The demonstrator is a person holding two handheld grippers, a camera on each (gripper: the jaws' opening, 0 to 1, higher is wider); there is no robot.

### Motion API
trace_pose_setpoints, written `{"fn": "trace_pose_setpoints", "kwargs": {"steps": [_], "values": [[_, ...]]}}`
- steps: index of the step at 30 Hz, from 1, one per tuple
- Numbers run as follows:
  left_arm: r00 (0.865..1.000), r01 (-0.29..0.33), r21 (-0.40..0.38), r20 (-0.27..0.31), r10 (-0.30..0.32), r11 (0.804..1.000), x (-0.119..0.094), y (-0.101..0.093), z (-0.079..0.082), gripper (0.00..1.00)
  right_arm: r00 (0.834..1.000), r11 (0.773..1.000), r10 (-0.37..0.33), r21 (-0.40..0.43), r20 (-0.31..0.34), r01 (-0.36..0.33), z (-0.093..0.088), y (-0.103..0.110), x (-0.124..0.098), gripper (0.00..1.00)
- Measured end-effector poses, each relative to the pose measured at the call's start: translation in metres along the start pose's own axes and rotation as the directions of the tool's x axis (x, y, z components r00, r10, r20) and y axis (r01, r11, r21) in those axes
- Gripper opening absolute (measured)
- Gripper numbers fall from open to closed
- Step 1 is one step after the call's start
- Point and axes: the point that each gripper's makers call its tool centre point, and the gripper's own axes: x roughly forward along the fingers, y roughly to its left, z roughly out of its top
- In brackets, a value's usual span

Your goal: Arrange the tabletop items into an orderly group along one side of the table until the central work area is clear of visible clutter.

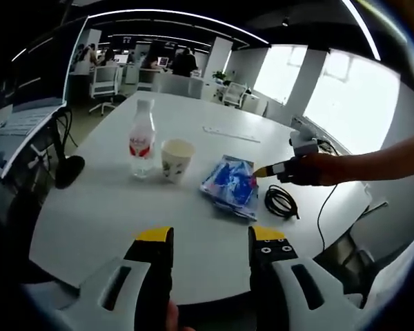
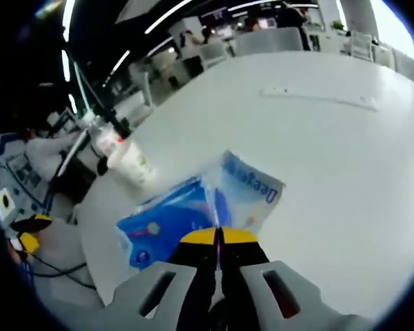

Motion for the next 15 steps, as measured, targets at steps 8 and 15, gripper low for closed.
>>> {"fn": "trace_pose_setpoints", "kwargs": {"steps": [8,15], "values": [[1.0,0.014,0.017,-0.004,-0.014,1.0,0.003,-0.003,0.002,0.43,1.0,0.999,-0.022,0.033,0.016,0.022,-0.019,-0.002,-0.018,0.0],[1.0,0.018,0.013,-0.001,-0.018,1.0,0.007,-0.003,0.004,0.43,0.997,0.994,-0.055,0.096,0.049,0.05,-0.027,0.003,-0.031,0.0]]}}
